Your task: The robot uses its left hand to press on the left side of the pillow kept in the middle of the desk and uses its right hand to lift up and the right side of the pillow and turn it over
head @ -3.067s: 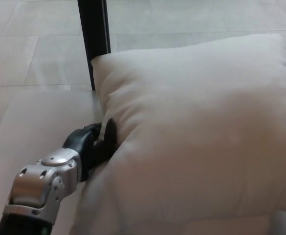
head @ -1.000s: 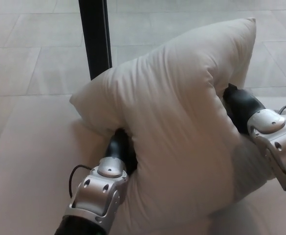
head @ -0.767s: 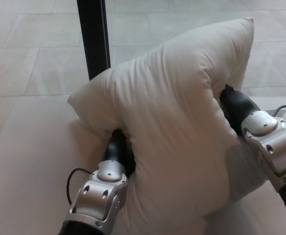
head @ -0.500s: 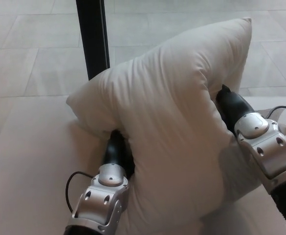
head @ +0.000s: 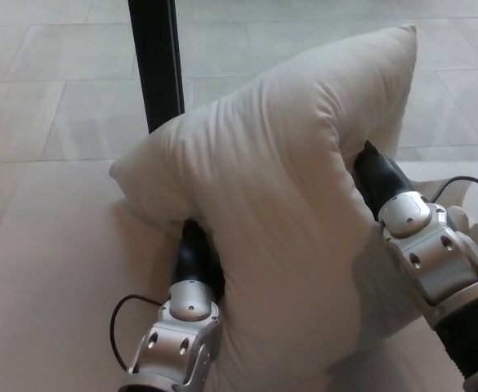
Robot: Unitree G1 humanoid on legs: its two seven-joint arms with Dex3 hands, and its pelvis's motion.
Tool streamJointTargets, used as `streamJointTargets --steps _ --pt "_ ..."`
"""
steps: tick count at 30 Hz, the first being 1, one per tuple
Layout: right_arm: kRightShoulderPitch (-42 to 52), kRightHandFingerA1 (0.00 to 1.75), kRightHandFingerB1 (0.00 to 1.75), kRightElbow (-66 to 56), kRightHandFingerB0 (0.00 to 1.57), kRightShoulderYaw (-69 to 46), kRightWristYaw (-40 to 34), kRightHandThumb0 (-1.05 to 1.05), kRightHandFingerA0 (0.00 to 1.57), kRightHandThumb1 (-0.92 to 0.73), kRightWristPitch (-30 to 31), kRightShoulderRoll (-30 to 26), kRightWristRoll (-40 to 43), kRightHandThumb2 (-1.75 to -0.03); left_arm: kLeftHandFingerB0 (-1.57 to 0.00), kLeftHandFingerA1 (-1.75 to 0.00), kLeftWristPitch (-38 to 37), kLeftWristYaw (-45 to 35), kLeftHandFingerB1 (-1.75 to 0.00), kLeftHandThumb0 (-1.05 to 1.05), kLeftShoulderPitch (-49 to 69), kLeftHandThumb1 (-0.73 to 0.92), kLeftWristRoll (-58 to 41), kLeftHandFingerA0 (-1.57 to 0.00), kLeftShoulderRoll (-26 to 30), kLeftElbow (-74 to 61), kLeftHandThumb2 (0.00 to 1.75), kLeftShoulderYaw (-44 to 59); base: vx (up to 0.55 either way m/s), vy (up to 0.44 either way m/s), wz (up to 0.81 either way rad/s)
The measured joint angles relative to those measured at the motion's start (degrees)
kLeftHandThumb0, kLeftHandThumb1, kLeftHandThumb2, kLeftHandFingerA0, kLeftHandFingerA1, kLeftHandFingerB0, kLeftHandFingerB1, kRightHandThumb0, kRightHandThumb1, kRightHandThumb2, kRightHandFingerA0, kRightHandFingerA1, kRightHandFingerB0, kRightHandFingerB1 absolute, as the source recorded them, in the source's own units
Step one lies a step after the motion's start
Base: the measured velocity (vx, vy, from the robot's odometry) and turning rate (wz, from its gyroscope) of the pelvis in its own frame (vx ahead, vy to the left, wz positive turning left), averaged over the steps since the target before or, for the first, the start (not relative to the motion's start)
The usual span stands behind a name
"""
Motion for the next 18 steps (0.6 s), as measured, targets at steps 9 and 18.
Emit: streamJointTargets --steps 9,18 --pt "0.35 0.76 0.33 0.00 0.03 0.26 -1.21 -0.90 0.16 -0.50 0.07 1.35 -2.32 -0.93 0.00 -0.72 -3.32 0.76 -0.01 -0.94 0.72 0.57 0.52 -0.54 -0.71 1.22 0.94 0.44 0.00 0.000 0.00" --pt "2.20 0.91 0.22 -3.83 0.00 -1.86 -1.53 -0.94 0.03 -0.70 0.65 1.78 -2.58 -0.63 0.00 -0.32 -6.07 0.77 -0.14 -0.90 2.52 0.74 0.55 -0.07 -0.67 0.50 1.12 -0.70 0.00 0.000 0.00"
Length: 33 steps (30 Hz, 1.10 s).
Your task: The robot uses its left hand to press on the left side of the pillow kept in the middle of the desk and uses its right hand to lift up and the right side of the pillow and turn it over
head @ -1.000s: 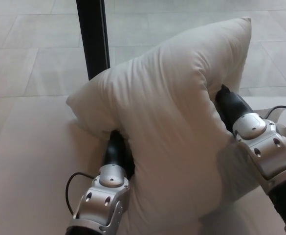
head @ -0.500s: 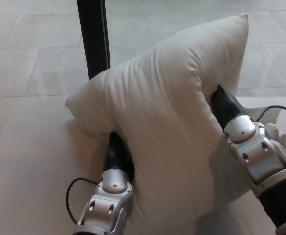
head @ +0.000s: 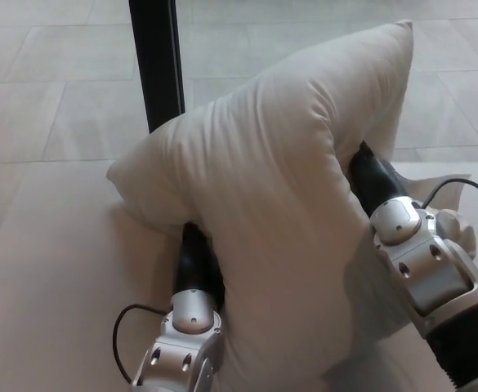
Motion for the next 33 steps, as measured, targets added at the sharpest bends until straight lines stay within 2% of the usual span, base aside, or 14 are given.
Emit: streamJointTargets --steps 2,7,8,13,14,17,18,23,25,26,27,30,31,33 --pt "0.58 0.58 0.16 -1.81 0.11 -1.78 0.00 -0.88 0.02 -0.54 0.25 -0.06 0.23 -0.95 0.00 -0.32 -0.36 0.00 -0.14 -0.90 0.49 0.74 0.39 -0.07 1.07 -1.17 1.12 -1.66 0.00 0.000 0.00" --pt "2.54 0.58 0.16 -6.49 0.11 -7.21 0.17 -0.88 0.02 -0.54 1.31 -0.06 1.44 -0.95 0.00 -0.32 -0.97 -0.02 -0.14 -0.90 1.12 0.74 1.22 -0.07 3.01 -2.99 1.12 -5.93 0.00 0.000 0.00" --pt "2.76 0.43 0.21 -6.94 0.06 -7.67 0.22 -0.78 0.04 -0.46 1.44 -0.06 1.65 -0.89 0.00 -0.58 -1.00 -0.02 -0.13 -0.75 1.19 0.68 1.34 -0.39 3.13 -3.11 0.59 -6.34 0.00 0.000 0.00" --pt "4.22 0.39 0.26 -10.94 0.06 -16.36 1.19 -0.77 0.01 -0.50 2.64 -0.78 5.02 -0.90 0.00 -0.71 -0.32 -1.50 -0.16 -0.76 1.96 0.50 0.55 -0.50 7.39 -6.03 0.93 -5.61 0.00 0.000 0.00" --pt "4.40 0.39 0.26 -11.34 0.08 -18.00 1.49 -0.79 0.02 -0.50 2.85 -1.07 5.70 -0.89 0.00 -0.65 -0.10 -2.01 -0.19 -0.76 2.11 0.65 0.21 -0.46 8.14 -6.58 0.59 -5.29 0.00 0.000 0.00" --pt "5.21 0.43 0.31 -12.33 0.08 -23.59 2.79 -0.77 0.02 -0.49 3.61 -2.38 8.14 -0.88 0.00 -0.64 0.63 -4.19 -0.13 -0.76 2.56 0.63 -0.92 -0.52 10.71 -8.27 0.60 -4.29 0.00 0.000 0.00" --pt "5.57 0.47 0.27 -12.58 0.06 -25.11 3.25 -0.74 0.00 -0.48 3.84 -2.64 8.94 -0.89 0.00 -0.69 0.90 -4.92 -0.11 -0.78 2.65 0.51 -1.33 -0.53 11.48 -8.66 0.91 -3.97 0.00 0.000 0.00" --pt "7.88 0.45 0.25 -13.74 0.04 -32.72 6.43 -0.74 0.03 -0.50 5.18 -4.59 13.35 -0.91 0.00 -0.63 2.34 -9.17 -0.24 -0.77 3.31 0.63 -3.65 -0.65 15.42 -10.45 0.60 -2.34 0.00 0.000 0.00" --pt "8.85 0.48 0.21 -14.02 0.05 -35.05 7.77 -0.74 0.05 -0.68 5.56 -5.52 14.77 -0.61 -0.04 -0.70 2.99 -10.83 -0.18 -0.74 3.62 0.49 -4.70 -0.61 16.92 -11.18 0.89 -1.73 0.00 0.000 0.00" --pt "9.55 0.48 0.25 -14.09 0.04 -36.18 8.66 -0.76 0.01 -0.52 5.71 -6.28 15.59 -0.93 0.00 -0.63 3.33 -11.84 -0.26 -0.76 3.85 0.64 -5.22 -0.66 17.88 -11.76 0.60 -1.38 0.00 0.000 0.00" --pt "10.09 0.43 0.25 -14.13 0.07 -37.11 9.38 -0.77 0.02 -0.52 5.84 -6.88 16.22 -0.92 -0.03 -0.70 3.64 -12.64 -0.19 -0.74 4.07 0.50 -5.63 -0.63 18.70 -12.22 0.90 -1.09 0.00 0.000 0.00" --pt "12.06 0.48 0.30 -14.24 0.09 -40.52 11.80 -0.78 0.03 -0.52 6.44 -8.89 18.47 -0.91 0.00 -0.64 4.81 -15.56 -0.25 -0.74 5.16 0.65 -7.37 -0.61 21.39 -13.63 0.62 0.48 0.00 0.000 0.00" --pt "12.72 0.47 0.30 -14.25 0.08 -41.69 12.50 -0.76 0.03 -0.52 6.66 -9.64 19.11 -0.91 -0.02 -0.71 5.25 -16.47 -0.18 -0.74 5.72 0.50 -7.82 -0.56 22.28 -14.10 0.89 1.16 0.00 0.000 0.00" --pt "13.92 0.42 0.28 -14.25 0.07 -43.67 13.80 -0.77 0.02 -0.54 7.07 -11.09 20.40 -0.93 -0.02 -0.69 5.95 -18.10 -0.19 -0.73 6.88 0.50 -8.90 -0.52 23.92 -14.87 0.91 2.55 0.00 0.000 0.00"
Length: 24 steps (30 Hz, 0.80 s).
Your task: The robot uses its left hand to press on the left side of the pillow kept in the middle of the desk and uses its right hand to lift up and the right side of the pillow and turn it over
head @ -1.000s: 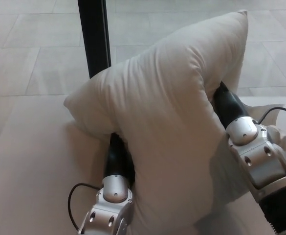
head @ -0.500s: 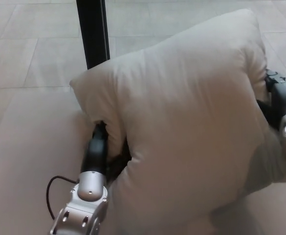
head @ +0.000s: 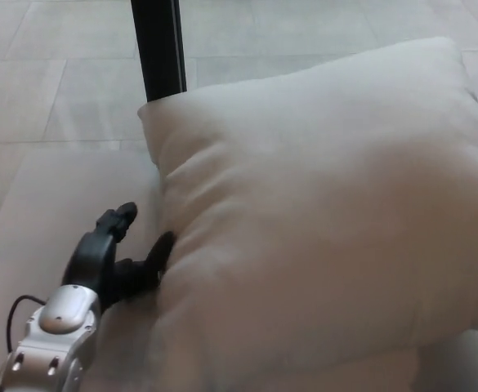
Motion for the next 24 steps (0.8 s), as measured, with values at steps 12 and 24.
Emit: streamJointTargets --steps 12,24 --pt "8.43 0.74 0.55 4.18 0.39 -18.49 7.11 -0.83 0.42 -0.54 1.42 -17.62 6.43 -0.57 -0.11 -0.58 4.02 -10.95 -0.42 -0.75 8.91 0.64 -8.80 -0.56 13.74 -1.46 0.59 17.28 0.00 0.000 0.00" --pt "24.51 1.09 0.93 19.98 0.11 -41.36 10.48 -0.97 0.24 -0.63 -0.81 -32.04 9.32 -0.59 -0.19 -0.52 5.30 -18.23 -0.90 -0.92 17.56 0.33 -14.32 -0.88 27.02 8.79 0.74 36.86 0.00 0.000 0.00"
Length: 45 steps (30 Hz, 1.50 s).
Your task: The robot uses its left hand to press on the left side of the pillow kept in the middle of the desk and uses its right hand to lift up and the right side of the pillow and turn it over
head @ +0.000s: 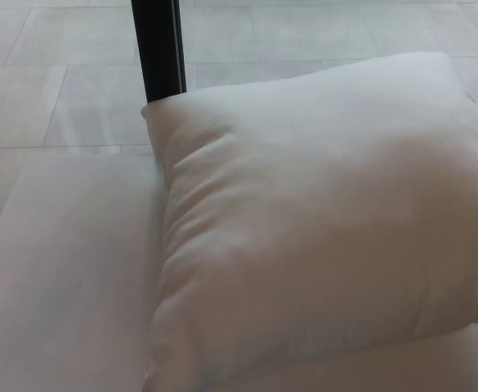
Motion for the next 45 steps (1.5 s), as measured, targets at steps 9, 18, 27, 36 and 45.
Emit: streamJointTargets --steps 9,18,27,36,45 --pt "13.77 1.43 0.75 14.98 0.00 -10.14 0.96 -1.04 0.18 -0.69 -6.49 -1.19 1.73 -0.52 -0.13 -0.58 -1.20 -3.89 -1.02 -1.05 6.70 0.41 -2.21 -0.82 4.18 13.93 0.83 9.47 0.00 0.000 0.00" --pt "18.34 1.47 0.53 26.03 0.00 -11.08 0.91 -1.05 0.95 -0.59 -12.75 2.70 2.53 -1.07 -0.46 -0.71 -4.58 -5.73 -0.74 -0.98 14.81 0.35 -1.18 -0.92 1.93 24.20 0.79 6.96 0.00 0.000 0.00" --pt "22.04 1.33 0.41 33.97 0.00 -7.34 -1.64 -0.77 0.17 -0.70 -19.44 10.23 2.14 -0.61 -0.59 -0.78 -10.30 -5.85 -0.84 -0.79 24.11 0.47 2.60 -0.73 -2.39 34.77 0.57 -2.90 0.00 0.000 0.00" --pt "25.41 1.15 0.62 37.86 0.00 -2.40 -3.51 -0.80 0.12 -0.67 -25.50 12.12 2.03 -0.59 -0.67 -0.79 -16.63 -4.33 -0.81 -0.75 27.62 0.44 4.09 -0.58 -3.32 40.65 0.56 -5.48 0.00 0.000 0.00" --pt "28.81 0.86 0.55 39.38 0.00 4.17 -3.53 -0.86 0.27 -0.45 -32.08 13.22 1.96 -0.90 -0.51 -0.80 -23.35 -4.21 -0.82 -0.77 28.73 0.47 5.22 -0.49 -3.53 43.53 0.58 -7.54 0.00 0.000 0.00"
